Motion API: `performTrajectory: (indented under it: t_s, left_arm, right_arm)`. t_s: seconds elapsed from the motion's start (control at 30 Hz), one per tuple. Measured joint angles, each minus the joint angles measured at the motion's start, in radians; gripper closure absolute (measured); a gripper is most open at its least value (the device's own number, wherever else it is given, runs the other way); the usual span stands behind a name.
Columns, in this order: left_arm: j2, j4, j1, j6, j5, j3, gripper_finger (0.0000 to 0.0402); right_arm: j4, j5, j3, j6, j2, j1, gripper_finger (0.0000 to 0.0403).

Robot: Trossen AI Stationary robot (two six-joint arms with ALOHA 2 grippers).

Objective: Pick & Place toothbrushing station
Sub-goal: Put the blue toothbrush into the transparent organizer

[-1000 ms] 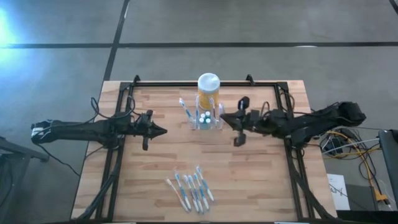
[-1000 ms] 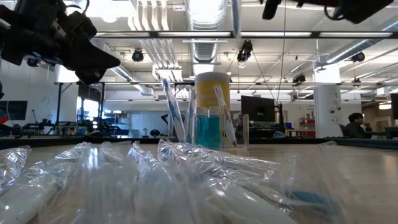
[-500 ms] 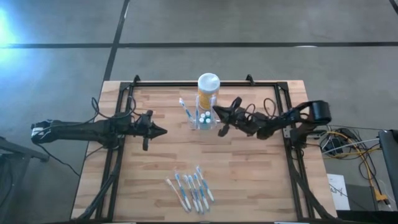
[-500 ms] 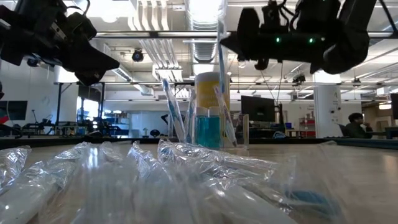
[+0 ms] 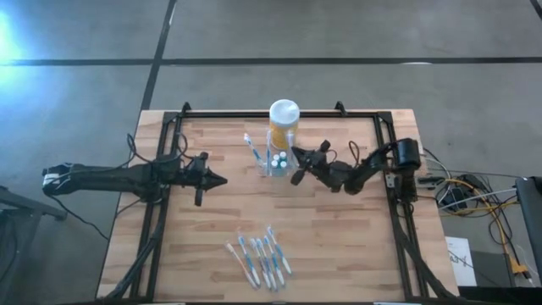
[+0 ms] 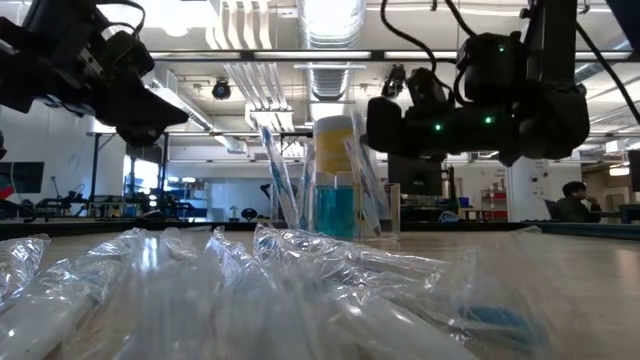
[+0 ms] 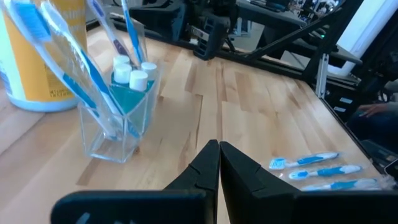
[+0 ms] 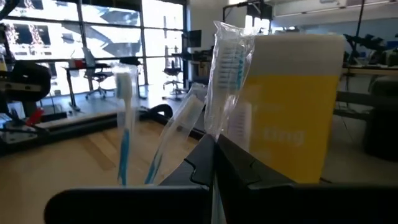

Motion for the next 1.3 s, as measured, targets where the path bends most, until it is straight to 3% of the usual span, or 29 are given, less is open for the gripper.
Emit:
performTrajectory:
  t_s: [0.37,0.93,1.3]
  left_arm:
    - [0.000,0.023,0.000,-0.048,0.000,-0.023,0.0385]
    - [0.000,0.032,0.000,-0.056,0.000,-0.023,0.0385]
    - [-0.001,0.047,0.000,-0.073,0.000,-0.023,0.0385]
  right_arm:
    - [0.002,0.008,0.017,0.017,0.078,0.008,0.0395]
    - [-0.058,0.025,-0.028,0.022,0.030,0.015,0.0394]
    - [-0.396,0.022,-0.034,0.146,-0.138,0.019,0.0378]
